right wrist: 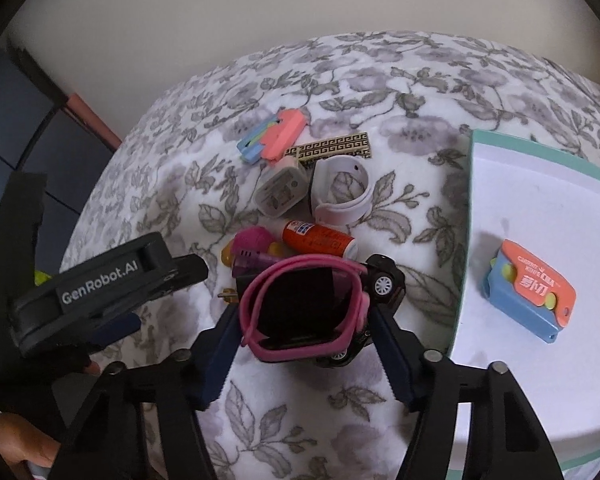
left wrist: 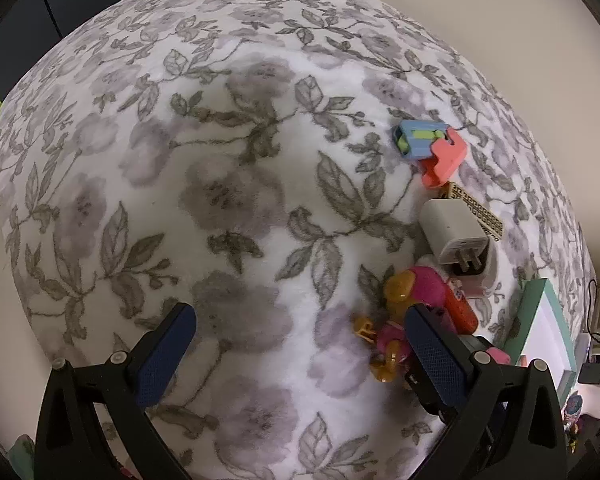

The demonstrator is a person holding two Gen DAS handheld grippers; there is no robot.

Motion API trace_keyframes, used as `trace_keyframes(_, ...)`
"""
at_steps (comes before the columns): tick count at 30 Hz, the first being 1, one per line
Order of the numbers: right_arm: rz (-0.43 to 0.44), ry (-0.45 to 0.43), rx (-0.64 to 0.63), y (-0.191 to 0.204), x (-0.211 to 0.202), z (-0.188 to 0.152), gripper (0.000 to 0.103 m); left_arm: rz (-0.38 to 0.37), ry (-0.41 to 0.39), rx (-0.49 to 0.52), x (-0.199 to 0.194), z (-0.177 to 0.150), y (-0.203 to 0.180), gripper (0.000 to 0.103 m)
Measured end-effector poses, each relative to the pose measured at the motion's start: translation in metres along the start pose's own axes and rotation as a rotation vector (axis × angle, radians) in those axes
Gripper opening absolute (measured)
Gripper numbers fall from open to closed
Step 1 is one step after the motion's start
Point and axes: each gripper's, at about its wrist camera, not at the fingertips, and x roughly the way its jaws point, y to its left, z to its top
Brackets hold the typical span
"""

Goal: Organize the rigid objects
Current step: 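Grasp the pink watch with the right gripper while the left gripper grasps the black charger plug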

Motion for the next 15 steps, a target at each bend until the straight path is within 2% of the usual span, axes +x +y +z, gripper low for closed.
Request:
trace_keyframes(4,0.031,-0.003,0.043,-0.006,-0.003,0.001,0.065,-0.011,-0.004,0.007,-0.003,0.0,-0.005,0.103)
trace_keyframes(9,0.024,-0.025,0.061,-0.012,-0.016,0.005,0.065,-0.045,0.001,0.031,-0.006,-0.001,-0.014,0.103)
trace_keyframes(15,0.026,-0.046,0.153,-0.04,-0.032,0.009,0.065,-0.054,-0.004,0.084,-0.01,-0.005,-0.029,0.103)
